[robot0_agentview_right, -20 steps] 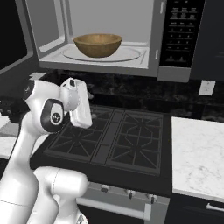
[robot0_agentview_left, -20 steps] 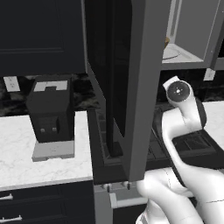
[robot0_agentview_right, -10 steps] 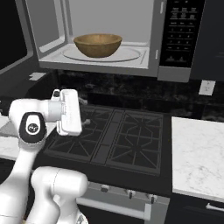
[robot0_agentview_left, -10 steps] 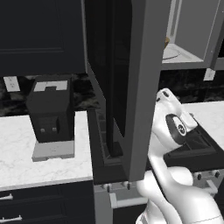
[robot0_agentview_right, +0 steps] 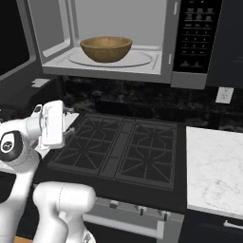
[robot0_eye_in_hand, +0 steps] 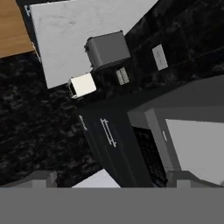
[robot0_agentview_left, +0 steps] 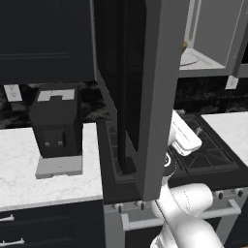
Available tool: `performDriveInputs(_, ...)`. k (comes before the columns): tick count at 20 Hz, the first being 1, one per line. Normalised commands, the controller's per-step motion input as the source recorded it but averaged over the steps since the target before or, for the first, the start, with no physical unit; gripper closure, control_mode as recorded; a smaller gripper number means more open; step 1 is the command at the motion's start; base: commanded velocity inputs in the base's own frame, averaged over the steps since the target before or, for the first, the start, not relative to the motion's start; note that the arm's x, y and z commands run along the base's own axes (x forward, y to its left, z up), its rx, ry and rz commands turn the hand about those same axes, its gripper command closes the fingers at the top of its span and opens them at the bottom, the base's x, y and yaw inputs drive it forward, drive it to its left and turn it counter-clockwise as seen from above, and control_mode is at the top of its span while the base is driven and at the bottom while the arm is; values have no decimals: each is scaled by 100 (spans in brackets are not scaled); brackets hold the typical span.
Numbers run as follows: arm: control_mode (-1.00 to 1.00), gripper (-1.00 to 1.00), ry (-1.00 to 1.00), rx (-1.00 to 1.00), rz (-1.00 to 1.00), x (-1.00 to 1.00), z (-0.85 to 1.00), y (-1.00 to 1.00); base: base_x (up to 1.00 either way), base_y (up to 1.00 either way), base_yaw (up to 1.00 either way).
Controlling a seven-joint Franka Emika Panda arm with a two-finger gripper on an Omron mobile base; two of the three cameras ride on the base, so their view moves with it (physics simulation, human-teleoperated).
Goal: Pick the lemon from the sink and place it in the bowl. Then pick the bowl and place it in the microwave. Then close the microwave door and press the start button.
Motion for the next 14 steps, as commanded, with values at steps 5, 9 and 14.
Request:
performDriveInputs(5,-100,-100,0,-21,-6,-31,-7,74,0,0,0)
performDriveInputs(9,-100,-100,0,-15,-7,-28,-4,75,0,0,0)
performDriveInputs(14,-100,-100,0,-13,-7,-15,0,76,0,0,0)
